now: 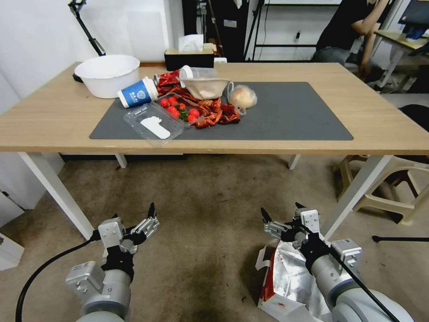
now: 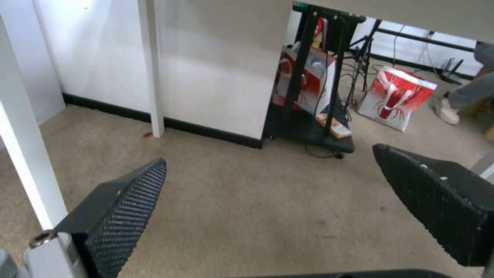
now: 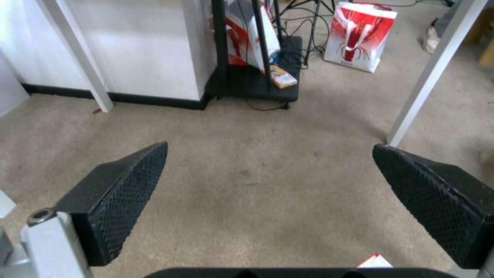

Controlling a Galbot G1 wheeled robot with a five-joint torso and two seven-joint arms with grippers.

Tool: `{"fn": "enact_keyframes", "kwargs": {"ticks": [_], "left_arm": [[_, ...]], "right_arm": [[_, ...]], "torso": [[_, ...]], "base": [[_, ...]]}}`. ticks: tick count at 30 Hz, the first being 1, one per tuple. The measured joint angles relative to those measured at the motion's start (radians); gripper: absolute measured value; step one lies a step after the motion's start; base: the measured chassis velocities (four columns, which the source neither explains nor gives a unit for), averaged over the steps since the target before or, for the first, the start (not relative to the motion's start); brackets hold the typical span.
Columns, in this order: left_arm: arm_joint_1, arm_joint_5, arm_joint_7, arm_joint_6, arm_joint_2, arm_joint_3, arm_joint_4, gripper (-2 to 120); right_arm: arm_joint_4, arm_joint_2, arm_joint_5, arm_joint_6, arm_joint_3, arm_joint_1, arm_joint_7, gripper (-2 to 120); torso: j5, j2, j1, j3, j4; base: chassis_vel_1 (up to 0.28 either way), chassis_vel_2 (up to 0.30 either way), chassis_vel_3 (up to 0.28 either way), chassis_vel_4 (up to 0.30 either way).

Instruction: Pick up the food delivery bag from the floor and place it on the table.

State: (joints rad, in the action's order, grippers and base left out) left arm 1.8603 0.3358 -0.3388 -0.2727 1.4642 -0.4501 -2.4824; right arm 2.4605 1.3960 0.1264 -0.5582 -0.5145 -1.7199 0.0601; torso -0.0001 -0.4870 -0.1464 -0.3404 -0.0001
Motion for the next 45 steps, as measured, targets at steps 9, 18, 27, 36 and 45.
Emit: {"fn": "enact_keyframes", "kwargs": {"ticks": [9,18,27,36,45], "left_arm": [[0.003,-0.001,-0.001,0.000,0.000,-0.002,-0.001,100],[0.006,-0.003,-0.001,0.000,-0.002,0.001,-0.002,100],[0.009,-0.004,-0.001,0.000,-0.003,0.001,-0.004,100],[0.009,-0.004,-0.001,0.002,-0.003,0.002,-0.004,100],[0.008,-0.004,-0.001,0.002,-0.004,0.002,0.000,100]], "right_arm": [[0.006,0.001,0.010,-0.007,0.002,-0.002,-0.003,100],[0.006,0.004,0.005,-0.007,0.002,-0.004,-0.003,100],[0.002,0.005,-0.002,-0.006,0.005,-0.004,-0.003,100],[-0.001,0.004,-0.005,-0.006,0.006,-0.004,-0.002,100],[-0.005,0.006,-0.006,-0.006,0.006,-0.002,-0.001,100]], "torso": [[0.0001,0.034,0.012,0.022,0.0000],[0.0000,0.072,0.025,0.046,0.0000],[0.0001,0.109,0.038,0.071,0.0000],[0.0001,0.146,0.050,0.095,0.0000],[0.0000,0.178,0.060,0.117,0.0000]], "base": [[0.000,0.000,0.000,0.000],[0.000,0.000,0.000,0.000],[0.000,0.000,0.000,0.000],[0.000,0.000,0.000,0.000],[0.000,0.000,0.000,0.000]]}}
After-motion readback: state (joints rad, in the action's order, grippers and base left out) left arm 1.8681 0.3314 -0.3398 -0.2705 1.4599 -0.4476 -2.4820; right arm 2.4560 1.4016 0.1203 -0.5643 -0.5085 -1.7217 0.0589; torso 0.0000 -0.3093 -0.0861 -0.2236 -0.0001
